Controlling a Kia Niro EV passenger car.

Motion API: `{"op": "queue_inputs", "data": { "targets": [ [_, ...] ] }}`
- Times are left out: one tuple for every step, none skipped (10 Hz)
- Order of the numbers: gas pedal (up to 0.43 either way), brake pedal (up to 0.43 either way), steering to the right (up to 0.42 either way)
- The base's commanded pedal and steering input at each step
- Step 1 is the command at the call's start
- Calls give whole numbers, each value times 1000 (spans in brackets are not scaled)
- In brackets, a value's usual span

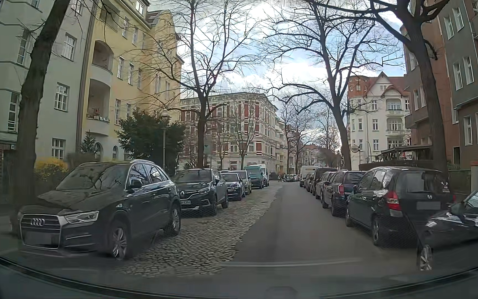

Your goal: Follow the waypoints while adhering to traffic rules and regulations

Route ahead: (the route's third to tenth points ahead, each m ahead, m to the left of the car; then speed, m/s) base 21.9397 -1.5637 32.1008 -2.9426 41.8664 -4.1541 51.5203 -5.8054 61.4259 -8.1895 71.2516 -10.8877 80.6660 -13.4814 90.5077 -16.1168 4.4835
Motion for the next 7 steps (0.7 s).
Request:
{"op": "queue_inputs", "data": {
  "targets": [
    [59, 30, 31],
    [59, 30, 30],
    [59, 30, 32],
    [59, 30, 37],
    [59, 30, 40],
    [59, 30, 41],
    [59, 30, 39]
  ]
}}
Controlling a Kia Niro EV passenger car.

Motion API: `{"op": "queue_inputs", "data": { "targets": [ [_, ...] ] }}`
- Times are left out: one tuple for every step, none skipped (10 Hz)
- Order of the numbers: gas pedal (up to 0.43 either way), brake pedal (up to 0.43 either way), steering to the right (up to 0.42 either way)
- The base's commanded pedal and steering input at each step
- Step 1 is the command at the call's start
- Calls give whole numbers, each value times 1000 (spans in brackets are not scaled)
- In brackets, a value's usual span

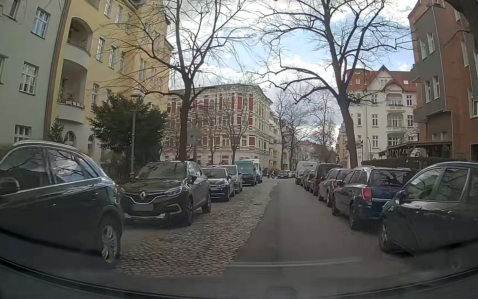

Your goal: Follow the waypoints while adhering to traffic rules and regulations

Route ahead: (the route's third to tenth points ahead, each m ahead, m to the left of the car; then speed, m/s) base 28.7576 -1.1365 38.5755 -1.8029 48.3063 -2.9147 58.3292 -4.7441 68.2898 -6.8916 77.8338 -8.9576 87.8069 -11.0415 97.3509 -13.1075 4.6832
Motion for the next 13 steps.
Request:
{"op": "queue_inputs", "data": {
  "targets": [
    [59, 30, 40],
    [59, 30, 43],
    [59, 30, 48],
    [59, 30, 55],
    [39, 30, 58],
    [0, 30, 57],
    [0, 30, 48],
    [0, 30, 38],
    [0, 30, 31],
    [0, 30, 27],
    [0, 30, 21],
    [0, 30, 13],
    [0, 30, 2]
  ]
}}
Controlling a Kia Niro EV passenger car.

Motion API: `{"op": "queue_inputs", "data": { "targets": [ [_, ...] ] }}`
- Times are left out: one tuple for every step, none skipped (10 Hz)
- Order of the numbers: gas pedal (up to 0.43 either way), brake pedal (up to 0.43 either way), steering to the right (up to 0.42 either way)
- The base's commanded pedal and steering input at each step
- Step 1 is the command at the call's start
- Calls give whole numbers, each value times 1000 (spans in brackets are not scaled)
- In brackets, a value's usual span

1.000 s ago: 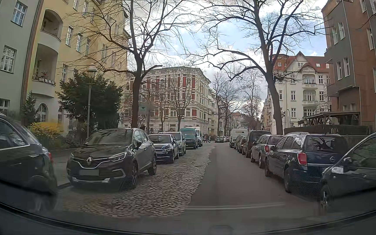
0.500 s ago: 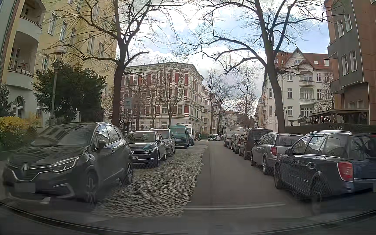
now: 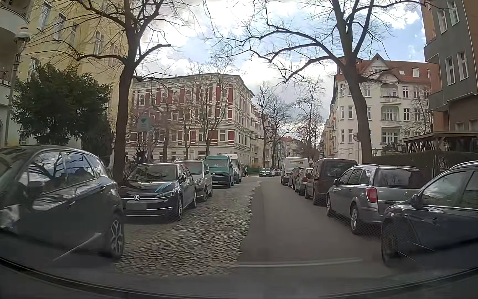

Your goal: Follow the waypoints while adhering to traffic rules and regulations

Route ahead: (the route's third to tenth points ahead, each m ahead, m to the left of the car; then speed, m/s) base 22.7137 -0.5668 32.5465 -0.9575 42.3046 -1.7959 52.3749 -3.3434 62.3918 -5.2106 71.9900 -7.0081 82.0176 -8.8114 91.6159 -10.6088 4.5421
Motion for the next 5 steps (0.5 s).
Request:
{"op": "queue_inputs", "data": {
  "targets": [
    [0, 30, 2],
    [0, 30, 4],
    [0, 30, 4],
    [8, 30, -1],
    [8, 30, -4]
  ]
}}
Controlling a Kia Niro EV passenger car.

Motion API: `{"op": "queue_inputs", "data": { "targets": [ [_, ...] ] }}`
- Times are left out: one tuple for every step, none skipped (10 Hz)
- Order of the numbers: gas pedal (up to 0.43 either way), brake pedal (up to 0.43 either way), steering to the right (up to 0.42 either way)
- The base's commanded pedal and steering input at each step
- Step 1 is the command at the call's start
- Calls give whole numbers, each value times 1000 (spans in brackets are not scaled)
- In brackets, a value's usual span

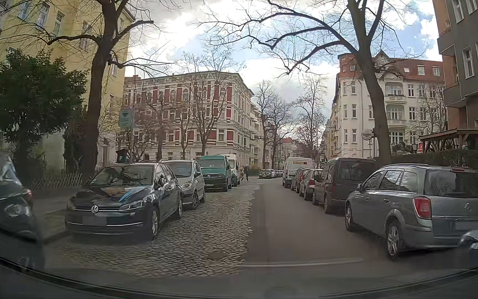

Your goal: Follow the waypoints while adhering to traffic rules and regulations

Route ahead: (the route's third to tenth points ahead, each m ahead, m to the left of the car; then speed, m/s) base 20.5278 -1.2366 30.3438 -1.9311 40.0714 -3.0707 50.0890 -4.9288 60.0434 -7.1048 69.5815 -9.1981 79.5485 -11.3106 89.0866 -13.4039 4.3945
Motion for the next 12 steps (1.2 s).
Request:
{"op": "queue_inputs", "data": {
  "targets": [
    [28, 30, 0],
    [39, 30, 3],
    [39, 30, 4],
    [39, 30, 10],
    [47, 30, 14],
    [47, 30, 13],
    [47, 30, 11],
    [47, 30, 11],
    [28, 30, 10],
    [28, 24, 11],
    [28, 24, 12],
    [28, 30, 11]
  ]
}}
